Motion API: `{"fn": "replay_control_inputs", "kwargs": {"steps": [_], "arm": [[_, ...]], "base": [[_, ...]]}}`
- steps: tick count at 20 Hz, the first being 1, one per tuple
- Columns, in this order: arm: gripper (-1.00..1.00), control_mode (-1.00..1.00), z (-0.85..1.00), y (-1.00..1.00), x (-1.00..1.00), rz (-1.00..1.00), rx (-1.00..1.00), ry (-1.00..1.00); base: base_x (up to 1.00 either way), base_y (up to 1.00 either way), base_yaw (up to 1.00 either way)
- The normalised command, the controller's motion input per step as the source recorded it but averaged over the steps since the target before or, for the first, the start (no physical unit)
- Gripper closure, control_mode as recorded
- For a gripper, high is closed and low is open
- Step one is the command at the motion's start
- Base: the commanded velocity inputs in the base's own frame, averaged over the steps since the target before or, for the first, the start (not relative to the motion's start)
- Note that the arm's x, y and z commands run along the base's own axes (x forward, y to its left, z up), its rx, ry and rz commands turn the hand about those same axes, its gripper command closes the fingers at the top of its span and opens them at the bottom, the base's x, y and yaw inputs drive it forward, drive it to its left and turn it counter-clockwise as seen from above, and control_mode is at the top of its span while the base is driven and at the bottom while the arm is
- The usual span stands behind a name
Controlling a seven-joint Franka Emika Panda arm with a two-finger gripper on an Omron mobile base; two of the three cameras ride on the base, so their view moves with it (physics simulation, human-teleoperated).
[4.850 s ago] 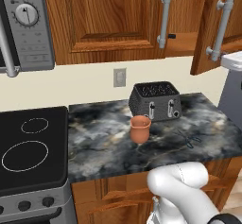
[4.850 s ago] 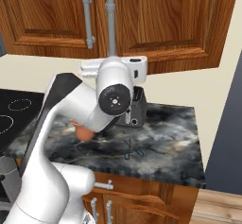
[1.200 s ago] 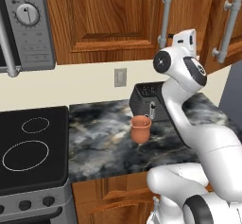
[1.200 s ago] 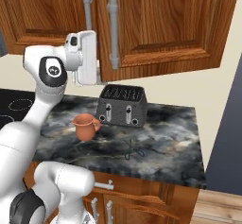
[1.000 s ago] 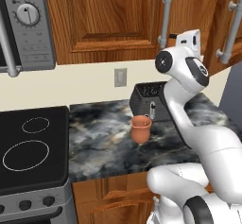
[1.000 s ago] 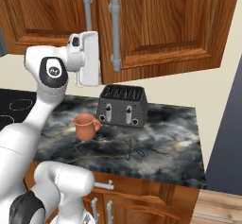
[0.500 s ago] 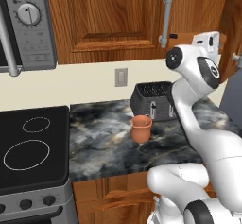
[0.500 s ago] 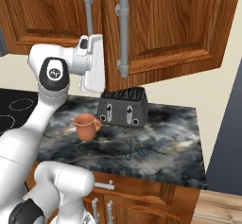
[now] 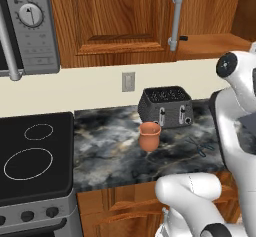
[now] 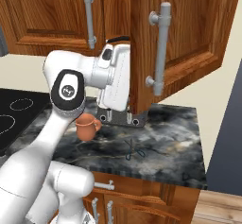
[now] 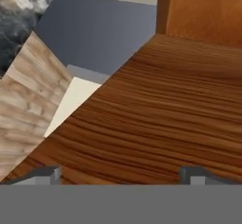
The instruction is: Pick the pan from the cabinet and place it on the stove. Then turn on the stove burner for the pan.
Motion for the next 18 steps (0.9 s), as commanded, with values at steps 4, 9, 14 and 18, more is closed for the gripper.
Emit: {"fn": "replay_control_inputs", "kwargs": {"steps": [4, 9, 14, 18], "arm": [[-1.00, -1.00, 0.00, -0.98, -0.90, -0.12, 0.00, 0.00], [-1.00, -1.00, 0.00, -0.84, -0.55, -0.08, 0.00, 0.00], [-1.00, -1.00, 0.00, -0.77, -0.14, -0.06, 0.01, 0.02], [-1.00, -1.00, -0.01, -0.69, 0.00, -0.04, 0.03, 0.06]], "base": [[0.00, 0.00, 0.00], [0.00, 0.00, 0.00], [0.00, 0.00, 0.00], [0.00, 0.00, 0.00]]}}
